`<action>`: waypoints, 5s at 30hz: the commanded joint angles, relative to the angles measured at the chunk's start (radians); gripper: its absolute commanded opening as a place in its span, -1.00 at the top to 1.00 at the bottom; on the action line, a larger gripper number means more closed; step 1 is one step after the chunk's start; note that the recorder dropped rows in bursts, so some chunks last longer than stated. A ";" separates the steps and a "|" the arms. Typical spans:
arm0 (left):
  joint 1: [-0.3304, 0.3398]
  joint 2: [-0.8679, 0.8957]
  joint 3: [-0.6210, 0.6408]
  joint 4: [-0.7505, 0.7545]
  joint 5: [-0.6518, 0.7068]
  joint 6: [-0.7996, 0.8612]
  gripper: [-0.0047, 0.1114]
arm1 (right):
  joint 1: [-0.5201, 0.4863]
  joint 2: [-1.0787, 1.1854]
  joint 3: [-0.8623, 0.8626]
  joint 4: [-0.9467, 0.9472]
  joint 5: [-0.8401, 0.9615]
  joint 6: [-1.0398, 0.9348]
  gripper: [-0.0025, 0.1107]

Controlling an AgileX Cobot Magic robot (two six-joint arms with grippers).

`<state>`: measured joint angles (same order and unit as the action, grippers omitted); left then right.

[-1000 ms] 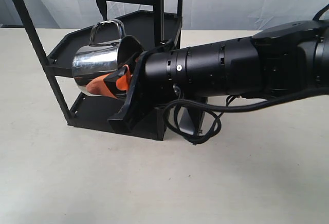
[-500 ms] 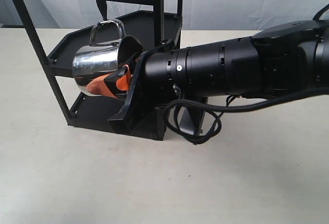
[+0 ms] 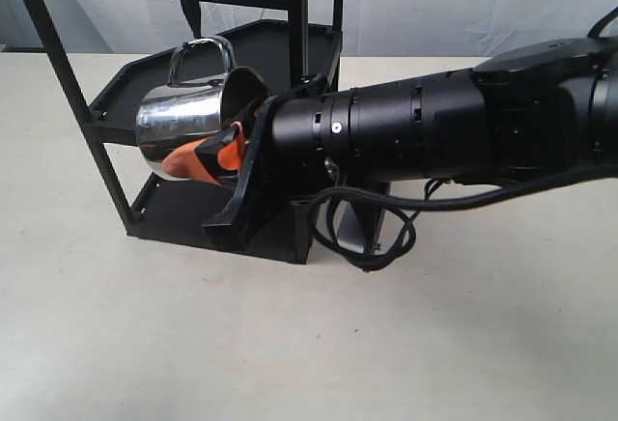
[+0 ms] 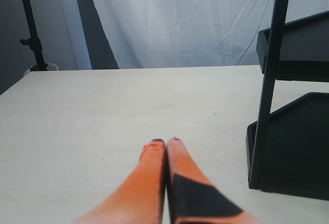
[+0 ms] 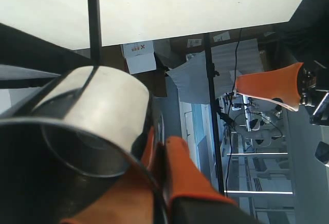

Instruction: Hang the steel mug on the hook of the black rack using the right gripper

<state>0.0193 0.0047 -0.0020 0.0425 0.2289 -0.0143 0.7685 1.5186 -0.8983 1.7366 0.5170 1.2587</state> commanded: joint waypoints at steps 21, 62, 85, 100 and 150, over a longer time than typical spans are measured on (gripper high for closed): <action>-0.001 -0.005 0.002 -0.001 0.002 -0.002 0.89 | -0.001 0.005 -0.004 -0.026 0.006 0.000 0.97; -0.001 -0.005 0.002 -0.001 0.002 -0.002 0.89 | -0.001 0.005 -0.004 -0.035 0.054 0.056 -0.40; -0.001 -0.005 0.002 -0.001 0.002 -0.002 0.89 | -0.001 -0.083 -0.002 -0.250 -0.065 0.263 -0.40; -0.001 -0.005 0.002 -0.001 0.002 -0.002 0.89 | -0.001 -0.212 0.079 -0.349 -0.131 0.375 -0.40; -0.001 -0.005 0.002 0.002 0.002 -0.002 0.89 | -0.184 -0.491 0.285 -2.399 -0.224 0.237 0.97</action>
<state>0.0193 0.0047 -0.0020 0.0425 0.2289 -0.0143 0.5992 1.0276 -0.6185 -0.4906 0.2161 1.5172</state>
